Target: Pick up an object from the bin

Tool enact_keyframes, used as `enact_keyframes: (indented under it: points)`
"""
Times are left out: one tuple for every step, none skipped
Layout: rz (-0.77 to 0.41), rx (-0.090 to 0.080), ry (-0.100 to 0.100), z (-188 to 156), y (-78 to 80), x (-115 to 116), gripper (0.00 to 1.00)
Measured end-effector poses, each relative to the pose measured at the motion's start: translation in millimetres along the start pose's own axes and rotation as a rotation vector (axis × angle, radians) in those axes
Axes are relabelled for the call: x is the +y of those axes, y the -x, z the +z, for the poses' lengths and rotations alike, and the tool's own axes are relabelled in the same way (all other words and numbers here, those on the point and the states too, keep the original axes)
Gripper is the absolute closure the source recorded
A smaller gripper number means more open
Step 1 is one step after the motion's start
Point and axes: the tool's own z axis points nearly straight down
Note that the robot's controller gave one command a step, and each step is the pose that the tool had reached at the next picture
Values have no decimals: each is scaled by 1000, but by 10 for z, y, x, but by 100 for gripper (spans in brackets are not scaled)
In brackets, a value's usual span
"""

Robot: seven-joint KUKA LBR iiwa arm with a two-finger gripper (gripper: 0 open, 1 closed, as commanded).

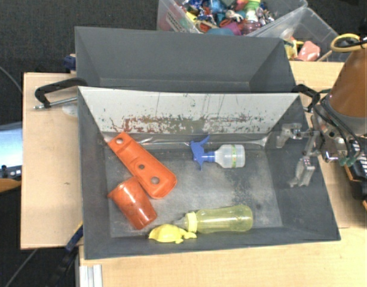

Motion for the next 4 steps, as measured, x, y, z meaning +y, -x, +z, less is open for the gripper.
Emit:
enact_keyframes:
  points:
    - [-3, -9, -2, -49, 18, 8, 0]
    - [-46, -9, -1, 731, 420, 478, 0]
    - [-116, -5, 0, 848, 479, 696, 0]
    - [47, -13, 1, 693, 490, 1096, 0]
